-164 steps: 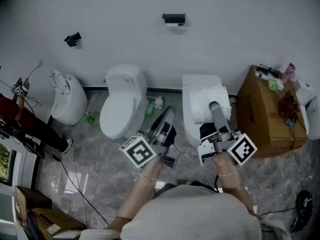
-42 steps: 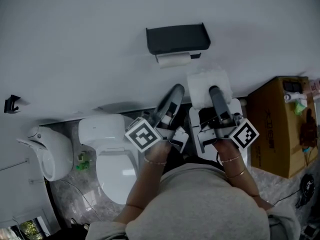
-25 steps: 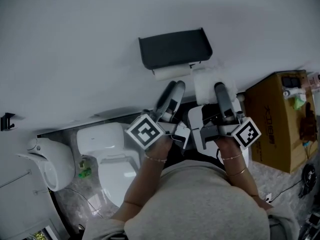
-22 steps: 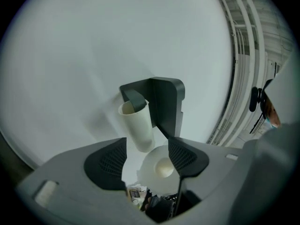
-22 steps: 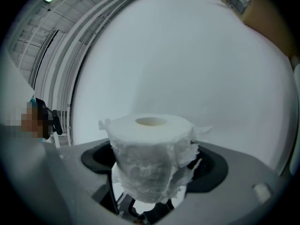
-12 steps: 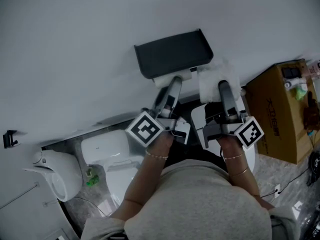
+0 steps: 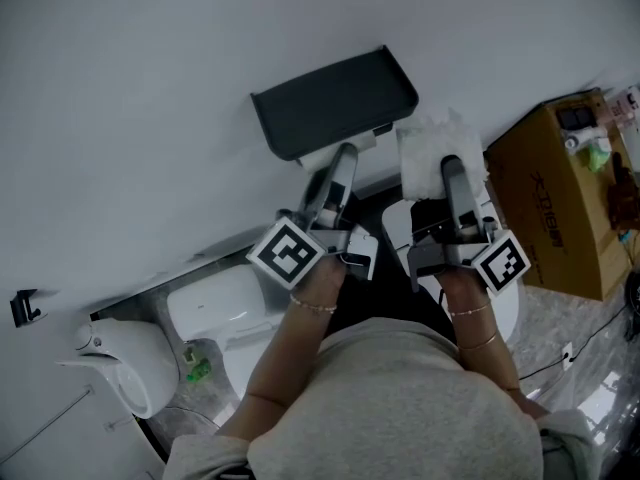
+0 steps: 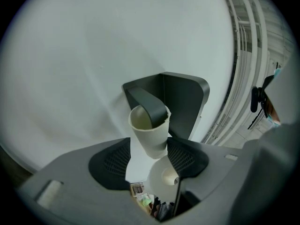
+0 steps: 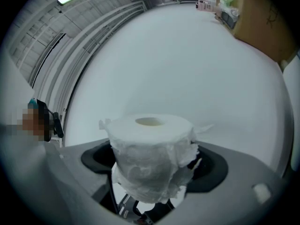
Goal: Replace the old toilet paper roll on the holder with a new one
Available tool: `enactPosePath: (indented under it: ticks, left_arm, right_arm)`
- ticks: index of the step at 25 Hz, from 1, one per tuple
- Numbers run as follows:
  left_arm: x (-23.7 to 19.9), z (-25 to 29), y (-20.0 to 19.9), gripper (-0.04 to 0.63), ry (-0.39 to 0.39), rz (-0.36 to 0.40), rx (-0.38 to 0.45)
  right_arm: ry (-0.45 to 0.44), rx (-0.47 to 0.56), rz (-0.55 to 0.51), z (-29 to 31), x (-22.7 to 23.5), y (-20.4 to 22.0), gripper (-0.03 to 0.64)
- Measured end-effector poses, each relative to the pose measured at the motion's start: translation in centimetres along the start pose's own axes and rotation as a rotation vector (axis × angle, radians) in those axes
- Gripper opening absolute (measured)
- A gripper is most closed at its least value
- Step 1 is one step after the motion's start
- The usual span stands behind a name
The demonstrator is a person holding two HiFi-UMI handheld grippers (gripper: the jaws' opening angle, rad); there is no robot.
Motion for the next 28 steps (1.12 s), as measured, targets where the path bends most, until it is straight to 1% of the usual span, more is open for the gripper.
enactPosePath:
  ticks: [3,6,12,17,20,24,28]
  left_arm:
    - [0.1,0.2,0.1,0.232,0.018,-0.008,0.004]
    - [0.4,0.2,0.2,0.199,0.043,-0.014,0.013]
    - [0.7,0.2,0.4,0.193,0.049,-0.028,0.029]
    - [0.8,2.0,0.7,0.19,0.036,-0.009,0.042]
    - [1.1,2.1,0.6,0.19,0.045,-0.001,0.053]
    - [1.4,2.1,1.1,0.19,0.061,0.008,0.047]
    - [1.4,2.3,1.4,0.189,0.078,-0.022,0.041]
  right_arm:
    - [0.008,0.01,-0.003,-0.2,0.1,-0.2,0.44]
    - [0.007,0.014,-0.002,-0.3,0.3,-0.3,0.44]
    - [0.007,0.0,0.019,0.2,0.6,-0.6,0.44]
    - [0.017,-0.023,0.039,1.3,2.0,-2.3,0.44]
    - [0.019,-0.033,0.05,1.4,2.3,-2.7,0.44]
    - [0.02,-0.036,0.057,1.5,2.5,-2.9,0.44]
    - [0.016,-0.036,0.065,1.5,2.6,-2.8,0.44]
Point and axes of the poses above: the fingertips, and each gripper's own axes: z forward along the fingers, x to its right, y out of its underside, the point moved 6 cm from there along -z, backward along the fingers, and after that the axes turned 1 degree about -x, right-handed, at the moved point
